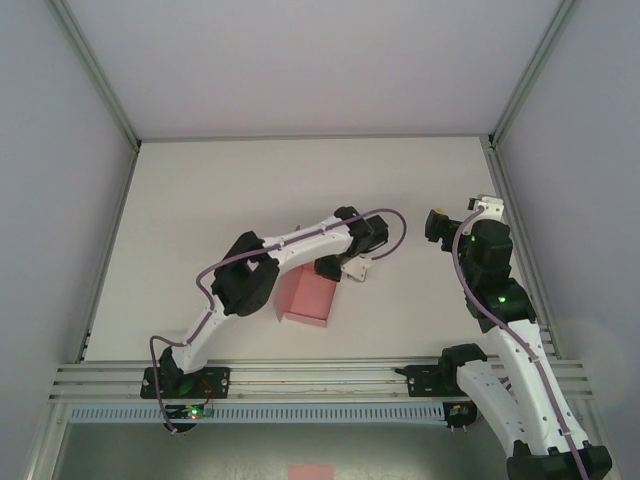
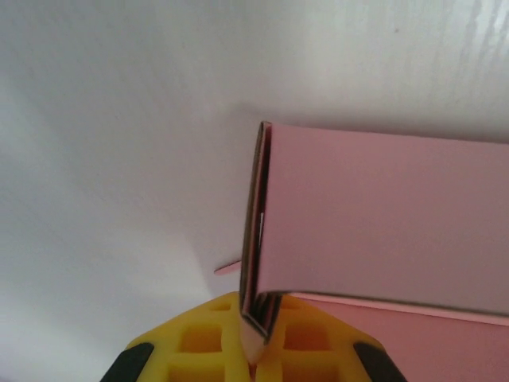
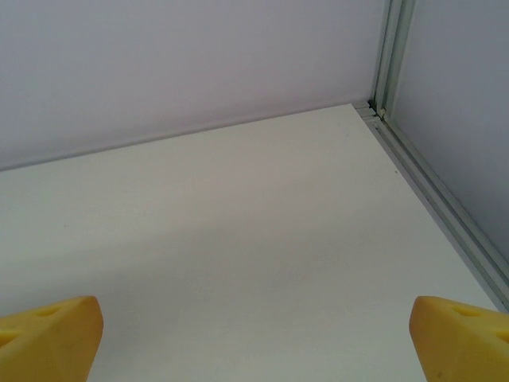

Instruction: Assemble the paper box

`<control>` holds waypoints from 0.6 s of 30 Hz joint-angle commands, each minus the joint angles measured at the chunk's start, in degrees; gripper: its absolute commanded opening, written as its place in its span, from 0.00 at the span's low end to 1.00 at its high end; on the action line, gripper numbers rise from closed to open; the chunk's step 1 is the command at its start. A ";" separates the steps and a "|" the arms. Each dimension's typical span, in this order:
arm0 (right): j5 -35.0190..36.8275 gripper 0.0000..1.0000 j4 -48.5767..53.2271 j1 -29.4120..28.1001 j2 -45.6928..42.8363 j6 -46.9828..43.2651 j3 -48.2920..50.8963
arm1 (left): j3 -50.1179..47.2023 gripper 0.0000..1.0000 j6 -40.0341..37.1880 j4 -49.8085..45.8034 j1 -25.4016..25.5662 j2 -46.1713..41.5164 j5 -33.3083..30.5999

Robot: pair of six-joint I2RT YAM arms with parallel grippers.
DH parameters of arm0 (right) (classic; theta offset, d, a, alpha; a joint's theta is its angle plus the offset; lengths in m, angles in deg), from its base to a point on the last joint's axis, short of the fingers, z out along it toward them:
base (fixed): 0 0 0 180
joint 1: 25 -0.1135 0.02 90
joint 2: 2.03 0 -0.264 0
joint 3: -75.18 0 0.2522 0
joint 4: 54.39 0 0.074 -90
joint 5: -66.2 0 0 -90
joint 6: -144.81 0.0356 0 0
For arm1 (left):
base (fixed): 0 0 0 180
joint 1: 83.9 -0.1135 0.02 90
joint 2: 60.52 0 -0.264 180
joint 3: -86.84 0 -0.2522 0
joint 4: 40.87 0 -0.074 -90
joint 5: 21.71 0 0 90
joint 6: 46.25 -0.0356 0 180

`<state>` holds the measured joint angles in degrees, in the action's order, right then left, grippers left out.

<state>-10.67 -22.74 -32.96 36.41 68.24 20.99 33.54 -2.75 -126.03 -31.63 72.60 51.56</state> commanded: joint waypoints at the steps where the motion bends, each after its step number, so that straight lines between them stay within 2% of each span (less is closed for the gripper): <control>1: 0.52 0.98 -0.31 0.60 -0.36 -0.73 0.37 | -4.40 0.00 -5.24 11.30 1.80 2.32 -8.59; 2: 0.33 0.98 -0.53 0.62 -0.47 -0.78 0.53 | -5.74 0.00 -6.02 13.66 2.33 2.87 -10.04; 6: -0.45 0.98 -0.93 0.66 -0.86 -0.94 0.73 | -7.65 0.00 -4.49 18.53 3.33 5.29 -6.75; 11: -1.17 0.98 -1.37 0.67 -0.68 -0.95 0.84 | -13.71 0.00 -5.17 28.43 5.00 5.35 -7.70; 18: -2.66 0.98 -1.32 0.76 -0.36 -0.74 0.82 | -15.39 0.00 -2.15 28.35 4.72 -0.91 -4.98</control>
<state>-11.92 -22.89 -32.81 36.23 67.93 21.10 21.41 -7.23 -106.49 -27.26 68.95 36.63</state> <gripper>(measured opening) 0.983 0.060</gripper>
